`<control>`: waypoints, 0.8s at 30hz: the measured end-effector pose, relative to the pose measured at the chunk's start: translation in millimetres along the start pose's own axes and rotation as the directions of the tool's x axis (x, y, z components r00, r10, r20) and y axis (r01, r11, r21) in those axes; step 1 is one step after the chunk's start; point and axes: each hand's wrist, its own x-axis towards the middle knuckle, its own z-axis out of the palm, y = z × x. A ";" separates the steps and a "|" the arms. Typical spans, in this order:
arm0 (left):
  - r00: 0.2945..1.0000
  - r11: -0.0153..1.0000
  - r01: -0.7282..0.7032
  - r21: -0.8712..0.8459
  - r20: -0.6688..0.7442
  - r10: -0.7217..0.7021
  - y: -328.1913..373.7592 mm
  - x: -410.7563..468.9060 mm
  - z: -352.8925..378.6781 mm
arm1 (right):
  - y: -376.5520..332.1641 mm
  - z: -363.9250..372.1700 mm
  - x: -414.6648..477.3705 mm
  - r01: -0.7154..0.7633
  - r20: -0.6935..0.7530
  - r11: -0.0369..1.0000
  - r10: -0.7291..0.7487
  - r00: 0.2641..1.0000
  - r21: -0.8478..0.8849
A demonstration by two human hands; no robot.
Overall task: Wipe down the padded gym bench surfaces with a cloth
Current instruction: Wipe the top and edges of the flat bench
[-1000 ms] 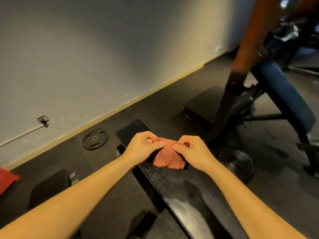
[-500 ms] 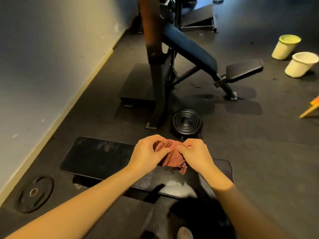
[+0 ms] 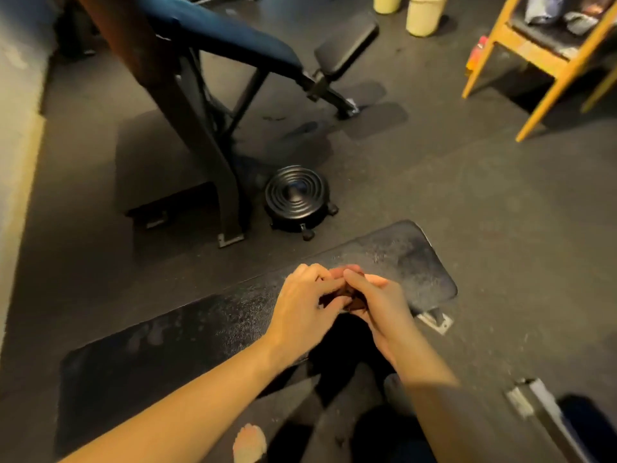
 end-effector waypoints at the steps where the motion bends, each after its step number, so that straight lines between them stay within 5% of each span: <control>1: 0.998 0.999 -0.049 0.009 0.031 0.049 -12.5 -7.4 6.5 | 22.1 -0.2 -0.9 0.003 -0.044 0.999 -0.001 0.999 0.053; 4: 0.994 0.992 -0.108 0.064 0.030 0.106 -38.6 -26.5 22.2 | 68.5 -8.2 -0.5 0.045 -0.170 0.984 -0.016 0.985 0.170; 7: 0.999 0.995 0.020 0.101 0.023 -0.022 -70.0 -29.4 48.3 | 108.9 -27.0 6.7 0.078 -0.249 0.973 -0.022 0.968 0.217; 11: 0.900 0.952 0.296 -0.074 0.357 -0.252 -101.3 -19.2 108.4 | 163.6 -59.0 34.8 0.103 -0.294 0.952 -0.014 0.956 0.289; 14: 0.845 0.884 0.428 -0.188 0.431 -0.317 -120.9 -23.0 159.4 | 203.3 -72.2 54.3 0.107 -0.320 0.958 -0.018 0.947 0.265; 19: 0.885 0.918 0.340 -0.204 0.400 -0.239 -150.9 -29.8 223.7 | 267.5 -110.7 81.1 0.202 -0.409 0.945 -0.083 0.909 0.258; 24: 0.998 0.987 0.017 0.158 0.058 -0.026 -181.2 -24.2 265.3 | 321.3 -162.6 102.9 0.182 -0.668 0.945 0.049 0.742 0.272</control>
